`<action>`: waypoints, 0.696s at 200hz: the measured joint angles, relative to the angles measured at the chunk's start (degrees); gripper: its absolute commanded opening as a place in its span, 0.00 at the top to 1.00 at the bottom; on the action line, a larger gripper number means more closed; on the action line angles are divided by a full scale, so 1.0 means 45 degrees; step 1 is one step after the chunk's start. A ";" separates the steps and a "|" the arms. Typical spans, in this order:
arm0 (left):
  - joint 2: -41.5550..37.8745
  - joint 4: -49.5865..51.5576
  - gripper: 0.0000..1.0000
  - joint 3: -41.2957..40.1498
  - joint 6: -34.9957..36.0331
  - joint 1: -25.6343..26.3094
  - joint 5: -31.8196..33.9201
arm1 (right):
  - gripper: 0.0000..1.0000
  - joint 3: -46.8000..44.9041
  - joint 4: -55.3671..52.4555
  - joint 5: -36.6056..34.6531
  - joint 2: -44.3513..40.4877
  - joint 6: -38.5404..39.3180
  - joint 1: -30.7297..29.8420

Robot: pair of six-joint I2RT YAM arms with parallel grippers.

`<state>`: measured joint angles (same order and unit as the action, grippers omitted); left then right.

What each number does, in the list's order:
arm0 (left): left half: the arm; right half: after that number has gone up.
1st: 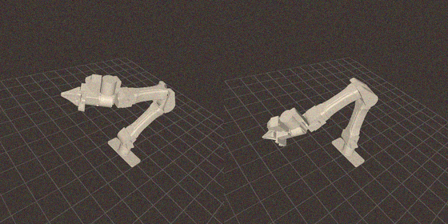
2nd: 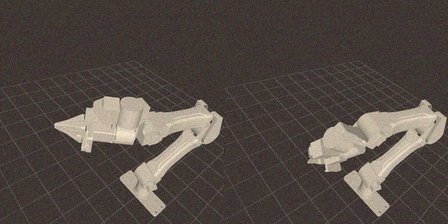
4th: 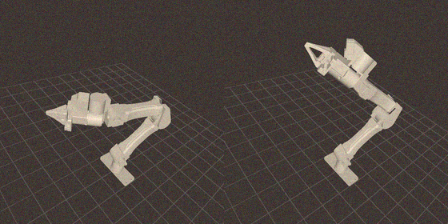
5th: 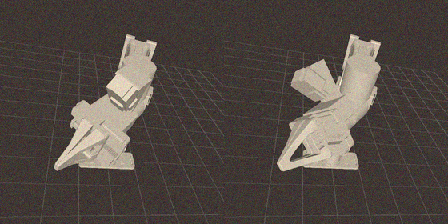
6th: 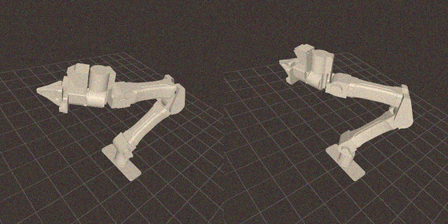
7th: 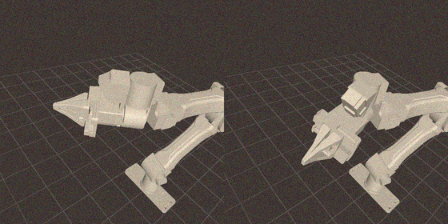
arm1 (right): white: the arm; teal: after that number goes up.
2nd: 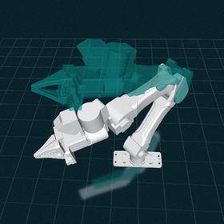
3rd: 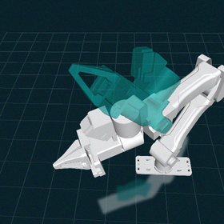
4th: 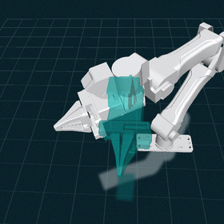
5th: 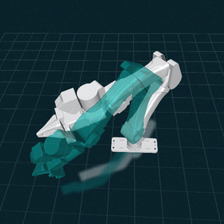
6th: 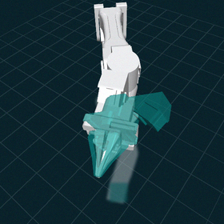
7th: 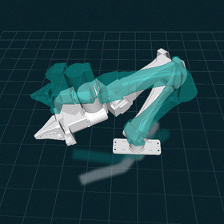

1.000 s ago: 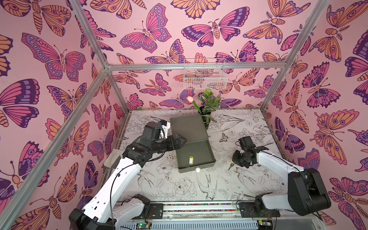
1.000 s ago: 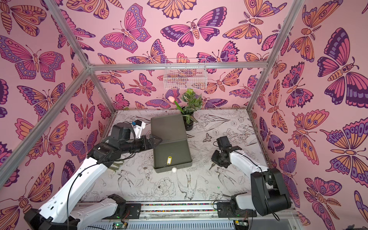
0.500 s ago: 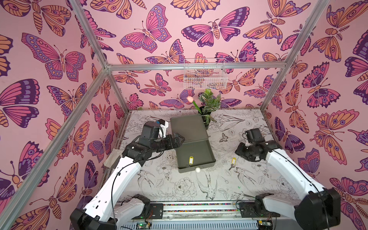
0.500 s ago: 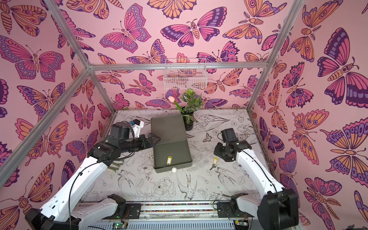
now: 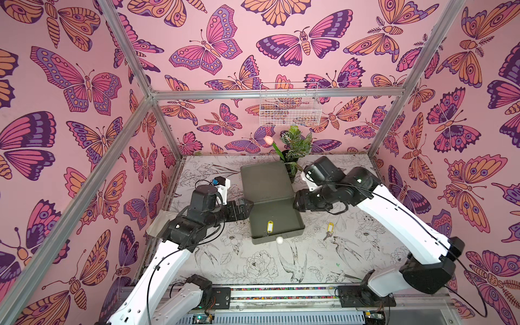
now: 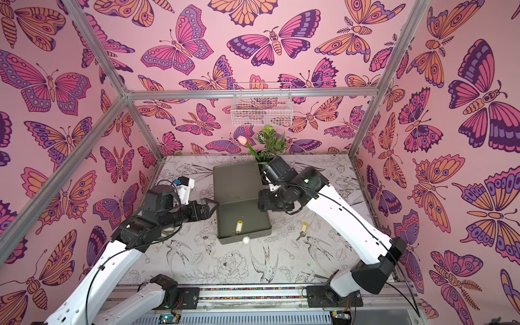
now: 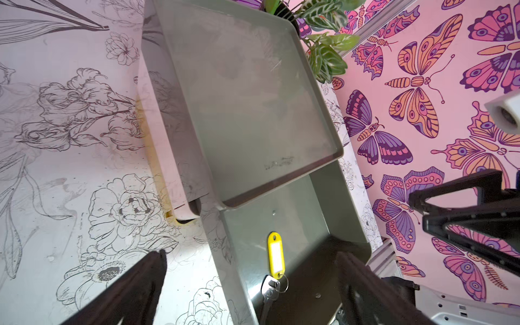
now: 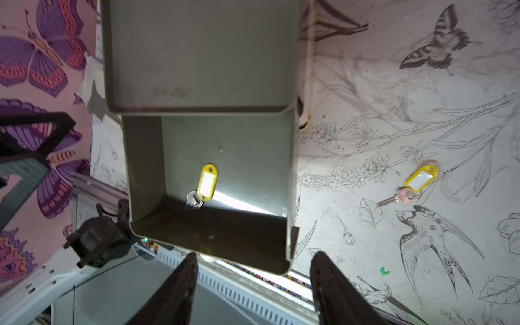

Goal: Take the keys out of the drawer
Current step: Pick up the key from the drawer.

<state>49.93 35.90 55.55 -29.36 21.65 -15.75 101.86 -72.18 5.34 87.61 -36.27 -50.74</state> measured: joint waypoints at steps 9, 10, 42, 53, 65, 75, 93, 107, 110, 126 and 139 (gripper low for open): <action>-0.0384 0.0000 0.00 -0.0257 0.0029 0.0000 0.0175 | 0.33 0.0267 -0.0180 -0.0005 0.0340 -0.0053 -0.0408; -0.0427 -0.0005 0.00 -0.0282 0.0039 0.0000 0.0194 | 0.33 0.0306 -0.0204 0.0000 0.0374 -0.0063 -0.0447; -0.1783 -0.0024 0.00 -0.1200 0.0194 0.0000 0.0510 | 0.33 0.1151 -0.0510 -0.0044 0.1807 -0.0126 -0.1564; -0.2229 -0.0044 0.00 -0.1559 0.0257 0.0000 0.0554 | 0.33 0.1379 -0.0544 -0.0049 0.2361 -0.0121 -0.1802; -0.2701 -0.0039 0.00 -0.1923 0.0330 0.0000 0.0627 | 0.34 0.1579 -0.0529 -0.0024 0.2987 -0.0107 -0.1991; -0.2992 -0.0024 0.00 -0.2147 0.0359 0.0000 0.0733 | 0.34 0.1690 -0.0515 0.0019 0.3473 -0.0063 -0.2089; -0.3322 -0.0015 0.00 -0.2351 0.0427 0.0000 0.0840 | 0.34 0.1904 -0.0510 0.0029 0.4201 0.0029 -0.2176; -0.3327 -0.0024 0.00 -0.2356 0.0442 0.0000 0.0840 | 0.34 0.2050 -0.0495 0.0024 0.4595 0.0107 -0.2249; -0.3317 -0.0019 0.00 -0.2356 0.0447 0.0000 0.0840 | 0.34 0.2069 -0.0486 0.0029 0.4663 0.0121 -0.2268; -0.3303 -0.0019 0.00 -0.2356 0.0471 0.0000 0.0840 | 0.34 0.2157 -0.0505 0.0019 0.4886 0.0155 -0.2419; -0.3308 -0.0019 0.00 -0.2356 0.0476 0.0000 0.0840 | 0.34 0.2239 -0.0476 0.0019 0.5013 0.0175 -0.2589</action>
<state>35.05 35.81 44.95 -27.22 21.65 -11.97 111.94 -74.32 5.43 110.17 -35.48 -62.39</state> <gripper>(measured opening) 0.997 0.661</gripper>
